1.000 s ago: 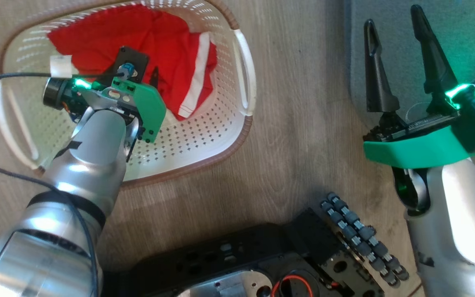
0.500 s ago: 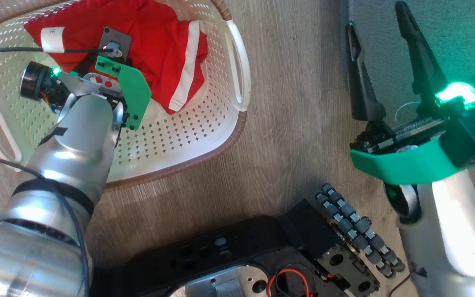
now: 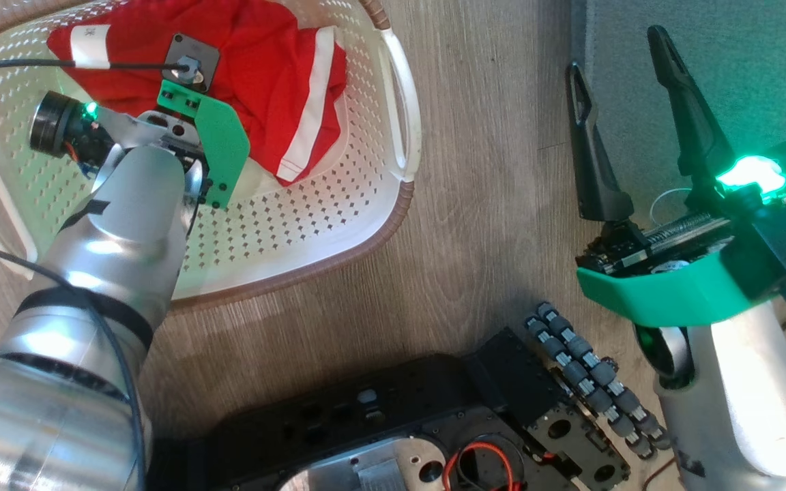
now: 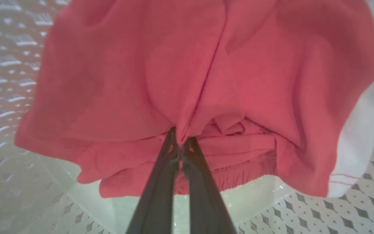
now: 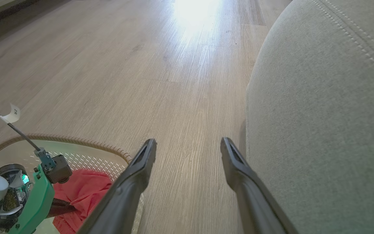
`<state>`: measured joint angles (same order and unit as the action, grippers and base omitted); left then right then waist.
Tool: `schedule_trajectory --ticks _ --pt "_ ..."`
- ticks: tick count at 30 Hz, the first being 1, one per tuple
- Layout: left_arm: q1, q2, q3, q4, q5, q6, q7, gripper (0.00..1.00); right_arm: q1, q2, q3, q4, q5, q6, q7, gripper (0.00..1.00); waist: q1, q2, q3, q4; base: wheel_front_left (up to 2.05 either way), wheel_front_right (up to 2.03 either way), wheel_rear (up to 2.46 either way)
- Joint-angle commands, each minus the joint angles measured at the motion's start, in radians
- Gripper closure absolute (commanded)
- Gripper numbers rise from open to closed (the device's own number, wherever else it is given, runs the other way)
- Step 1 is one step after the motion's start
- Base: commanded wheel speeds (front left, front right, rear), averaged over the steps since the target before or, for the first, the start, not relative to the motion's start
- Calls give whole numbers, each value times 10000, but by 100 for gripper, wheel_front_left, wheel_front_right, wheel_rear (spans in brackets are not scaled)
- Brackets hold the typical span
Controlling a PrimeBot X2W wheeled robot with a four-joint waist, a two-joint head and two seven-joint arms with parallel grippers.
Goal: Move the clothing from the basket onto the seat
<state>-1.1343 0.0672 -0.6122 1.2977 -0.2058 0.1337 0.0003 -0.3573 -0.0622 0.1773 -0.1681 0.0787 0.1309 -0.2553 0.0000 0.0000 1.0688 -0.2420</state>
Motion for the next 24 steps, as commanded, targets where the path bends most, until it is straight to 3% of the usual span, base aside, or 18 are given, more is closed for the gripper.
schedule_trajectory --ticks 1,14,19,24 --pt "124 160 93 -70 -87 -31 35 100 494 113 224 -287 -64 -2 -65 0 0 0 -12 8 0 0 0" --pt "702 -39 46 -70 -490 -233 -723 100 -487 116 294 29 -9 -2 -65 0 0 0 -866 70 0 0 0" --pt "1447 -149 -21 -70 -788 -325 -1169 100 -573 -4 189 485 34 -2 -65 0 0 0 -2039 501 0 0 0" --pt "2447 -165 -186 -598 -1514 -693 -1812 100 -485 -177 232 936 125 -2 -65 0 0 0 -3350 791 0 0 0"
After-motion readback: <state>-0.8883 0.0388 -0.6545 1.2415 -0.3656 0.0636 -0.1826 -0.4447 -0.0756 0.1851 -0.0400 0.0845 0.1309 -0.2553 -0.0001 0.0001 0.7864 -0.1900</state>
